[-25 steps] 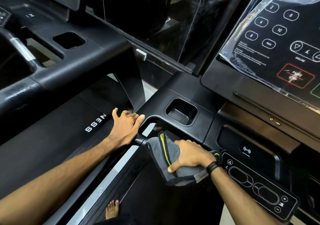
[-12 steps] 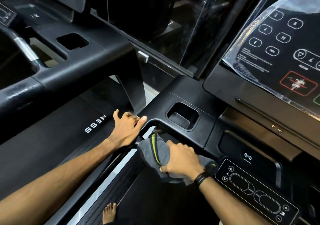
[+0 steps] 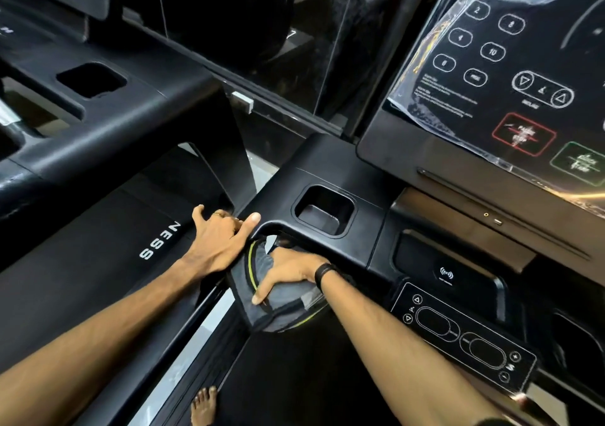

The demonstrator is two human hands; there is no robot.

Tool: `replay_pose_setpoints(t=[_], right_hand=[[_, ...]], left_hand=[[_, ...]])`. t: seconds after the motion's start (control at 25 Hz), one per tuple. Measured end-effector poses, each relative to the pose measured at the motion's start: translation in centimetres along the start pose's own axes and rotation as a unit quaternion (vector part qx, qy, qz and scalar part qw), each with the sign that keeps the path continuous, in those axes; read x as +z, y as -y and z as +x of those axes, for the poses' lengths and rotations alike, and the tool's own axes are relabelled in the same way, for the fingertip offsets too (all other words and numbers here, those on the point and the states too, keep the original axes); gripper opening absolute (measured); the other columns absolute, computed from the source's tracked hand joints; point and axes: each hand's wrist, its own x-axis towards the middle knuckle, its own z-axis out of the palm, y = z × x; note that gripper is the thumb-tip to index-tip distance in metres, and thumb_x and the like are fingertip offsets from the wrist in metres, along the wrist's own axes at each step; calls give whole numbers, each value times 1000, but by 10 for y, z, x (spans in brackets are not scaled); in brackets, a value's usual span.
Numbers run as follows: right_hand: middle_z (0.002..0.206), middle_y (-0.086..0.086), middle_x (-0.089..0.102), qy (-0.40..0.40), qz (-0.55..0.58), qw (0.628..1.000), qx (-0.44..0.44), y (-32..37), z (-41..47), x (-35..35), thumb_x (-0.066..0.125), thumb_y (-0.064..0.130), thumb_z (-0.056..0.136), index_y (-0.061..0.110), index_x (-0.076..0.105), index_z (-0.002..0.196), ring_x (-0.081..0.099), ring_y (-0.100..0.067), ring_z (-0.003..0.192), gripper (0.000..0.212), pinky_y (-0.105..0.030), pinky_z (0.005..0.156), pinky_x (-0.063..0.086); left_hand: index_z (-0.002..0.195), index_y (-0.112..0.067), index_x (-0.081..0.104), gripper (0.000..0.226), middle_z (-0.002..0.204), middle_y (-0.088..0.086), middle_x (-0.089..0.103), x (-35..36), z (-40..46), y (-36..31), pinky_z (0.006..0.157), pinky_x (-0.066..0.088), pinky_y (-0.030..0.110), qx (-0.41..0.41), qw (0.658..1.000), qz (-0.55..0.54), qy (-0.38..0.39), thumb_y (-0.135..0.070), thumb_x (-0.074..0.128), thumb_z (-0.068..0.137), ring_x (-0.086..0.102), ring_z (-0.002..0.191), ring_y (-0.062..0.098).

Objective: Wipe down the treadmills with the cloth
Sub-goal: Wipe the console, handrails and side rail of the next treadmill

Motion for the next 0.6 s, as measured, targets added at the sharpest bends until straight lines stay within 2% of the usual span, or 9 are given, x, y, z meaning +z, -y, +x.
replay_pose_setpoints(t=[0.08,0.12,0.16,0.24,0.28,0.32,0.44,0.52,0.6], right_hand=[[103,2,70,-34,-35,999,-9,2,-4,4,89,60,37,12,66,104,66,-21,94,86,-37,92,55],[104,-3,68,-85,-87,992,-12,3,-8,11,88,56,48,11,62,105,65,-25,93,77,-36,88,53],[105,-7,68,-171,-169,971,-19,4,-13,22,85,50,58,11,59,109,65,-29,93,69,-35,82,50],[101,-9,69,-349,-339,873,-22,2,-20,60,78,39,68,13,53,112,67,-28,87,58,-37,72,47],[97,-9,69,-387,-383,839,-21,3,-24,75,76,37,68,13,51,112,66,-27,82,56,-37,70,46],[95,-9,69,-386,-394,834,-18,5,-23,80,76,37,69,14,50,111,66,-26,81,55,-37,68,45],[104,-11,69,-276,-282,918,-32,0,-25,44,79,46,68,13,53,111,67,-31,91,60,-38,72,47],[112,-10,69,-161,-158,974,-19,1,-30,14,86,57,60,16,58,104,65,-30,98,66,-36,75,48],[112,-10,69,-144,-130,981,-2,1,-33,12,86,59,60,17,59,100,65,-30,99,65,-35,75,48]], left_hand=[[60,-13,64,103,94,2,73,2,-2,1,115,-2,49,2,1000,10,3,-80,-11,83,51,118,14],[63,-12,64,103,95,2,73,4,-2,1,115,-1,49,3,1000,19,-4,-79,-10,84,52,119,14],[64,-13,65,99,96,2,73,5,-3,0,115,-1,50,2,1000,27,-10,-77,-8,85,53,120,15],[59,-18,59,88,92,1,73,6,-2,-1,115,1,51,2,999,35,-14,-73,-4,86,54,119,17],[56,-20,55,84,87,1,71,5,-2,0,115,2,51,3,999,35,-16,-72,-3,86,54,117,17],[57,-20,56,84,85,1,70,4,-2,1,115,2,51,6,999,33,-18,-72,-3,86,55,116,18],[67,-19,68,92,82,2,70,0,1,2,115,0,49,13,999,36,-6,-72,-3,87,55,115,18],[59,-15,64,93,70,1,65,-3,0,-1,114,2,49,20,999,41,-6,-71,-3,88,57,109,21],[63,-16,65,92,66,0,62,-4,-2,-3,114,4,51,32,998,54,-22,-69,-4,89,59,106,23]])
